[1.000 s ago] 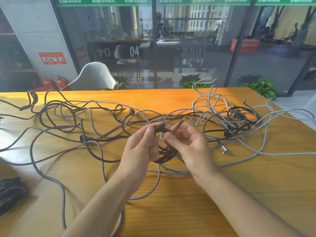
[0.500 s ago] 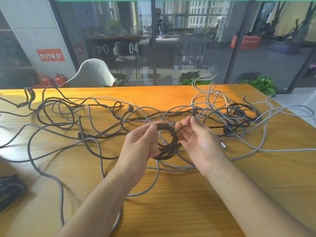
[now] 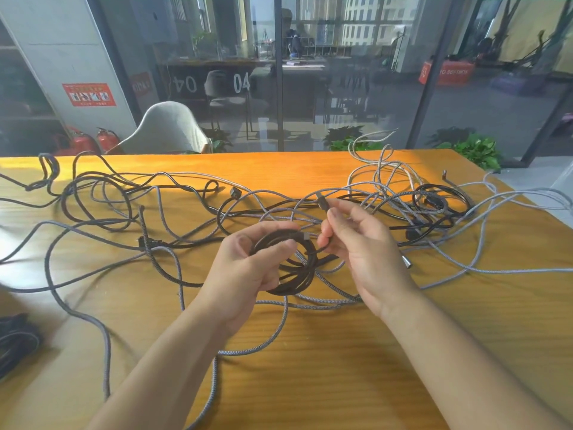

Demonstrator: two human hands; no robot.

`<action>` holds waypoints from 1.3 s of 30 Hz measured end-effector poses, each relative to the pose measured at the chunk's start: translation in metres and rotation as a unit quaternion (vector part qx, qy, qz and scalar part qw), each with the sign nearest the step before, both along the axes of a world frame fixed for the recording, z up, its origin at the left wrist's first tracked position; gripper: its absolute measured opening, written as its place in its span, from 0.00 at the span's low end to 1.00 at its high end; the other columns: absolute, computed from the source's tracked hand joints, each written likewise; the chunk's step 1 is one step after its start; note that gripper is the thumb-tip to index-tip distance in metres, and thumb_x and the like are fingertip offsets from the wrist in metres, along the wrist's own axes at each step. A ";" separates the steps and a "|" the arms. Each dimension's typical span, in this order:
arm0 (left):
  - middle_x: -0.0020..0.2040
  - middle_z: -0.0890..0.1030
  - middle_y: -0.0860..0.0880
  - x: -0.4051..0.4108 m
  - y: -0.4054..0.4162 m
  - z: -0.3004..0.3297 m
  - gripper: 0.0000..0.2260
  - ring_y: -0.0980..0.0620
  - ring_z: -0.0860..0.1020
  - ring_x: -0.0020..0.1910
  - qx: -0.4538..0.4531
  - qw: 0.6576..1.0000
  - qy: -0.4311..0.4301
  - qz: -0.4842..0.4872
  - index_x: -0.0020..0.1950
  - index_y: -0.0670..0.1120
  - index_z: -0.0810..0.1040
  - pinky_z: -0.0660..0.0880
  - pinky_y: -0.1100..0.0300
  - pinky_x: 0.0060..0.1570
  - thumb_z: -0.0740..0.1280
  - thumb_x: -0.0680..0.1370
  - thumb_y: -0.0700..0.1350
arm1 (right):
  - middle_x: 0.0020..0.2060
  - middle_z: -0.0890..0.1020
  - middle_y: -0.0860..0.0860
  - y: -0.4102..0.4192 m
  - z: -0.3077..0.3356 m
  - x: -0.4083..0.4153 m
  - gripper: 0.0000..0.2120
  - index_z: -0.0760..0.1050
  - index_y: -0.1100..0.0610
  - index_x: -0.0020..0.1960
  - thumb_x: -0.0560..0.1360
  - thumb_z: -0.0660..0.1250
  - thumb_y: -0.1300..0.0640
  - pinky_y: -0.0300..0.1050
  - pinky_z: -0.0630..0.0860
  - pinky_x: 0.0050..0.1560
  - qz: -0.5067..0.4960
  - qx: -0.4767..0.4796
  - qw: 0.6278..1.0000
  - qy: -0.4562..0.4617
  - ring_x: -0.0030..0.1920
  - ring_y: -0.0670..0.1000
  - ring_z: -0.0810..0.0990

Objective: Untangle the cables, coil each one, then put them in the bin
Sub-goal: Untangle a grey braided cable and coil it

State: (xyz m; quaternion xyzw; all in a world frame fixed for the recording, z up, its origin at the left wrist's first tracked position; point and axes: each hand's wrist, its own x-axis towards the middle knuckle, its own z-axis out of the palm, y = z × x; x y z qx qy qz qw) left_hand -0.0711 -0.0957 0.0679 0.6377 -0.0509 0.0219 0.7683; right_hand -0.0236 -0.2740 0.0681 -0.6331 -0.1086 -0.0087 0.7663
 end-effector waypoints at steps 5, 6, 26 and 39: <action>0.29 0.62 0.52 0.001 0.003 0.001 0.10 0.52 0.56 0.27 -0.015 1.000 -0.015 0.011 0.54 0.47 0.87 0.60 0.64 0.26 0.71 0.77 0.37 | 0.36 0.85 0.48 -0.009 -0.005 0.004 0.05 0.83 0.51 0.56 0.82 0.70 0.56 0.41 0.79 0.43 -0.036 -0.128 0.988 -0.080 0.36 0.46 0.81; 0.29 0.61 0.51 0.001 0.003 0.002 0.08 0.52 0.56 0.27 -0.022 1.000 -0.014 0.015 0.53 0.47 0.87 0.60 0.64 0.26 0.71 0.76 0.39 | 0.36 0.85 0.47 -0.011 -0.006 0.005 0.05 0.84 0.50 0.56 0.82 0.70 0.56 0.41 0.80 0.43 -0.037 -0.168 0.979 -0.111 0.36 0.45 0.82; 0.30 0.61 0.50 0.005 0.007 -0.008 0.06 0.50 0.55 0.29 0.037 0.999 0.007 0.028 0.45 0.46 0.81 0.56 0.59 0.29 0.69 0.82 0.41 | 0.36 0.84 0.50 -0.019 0.001 -0.003 0.06 0.86 0.46 0.49 0.81 0.71 0.54 0.60 0.79 0.41 0.034 -0.286 0.941 -0.178 0.38 0.57 0.81; 0.29 0.60 0.50 0.003 0.004 -0.003 0.07 0.51 0.54 0.29 0.022 1.000 -0.014 0.014 0.55 0.36 0.78 0.60 0.62 0.27 0.66 0.83 0.40 | 0.36 0.86 0.41 -0.016 -0.007 0.002 0.03 0.84 0.48 0.52 0.81 0.71 0.53 0.34 0.74 0.36 -0.046 -0.329 0.929 -0.162 0.37 0.44 0.82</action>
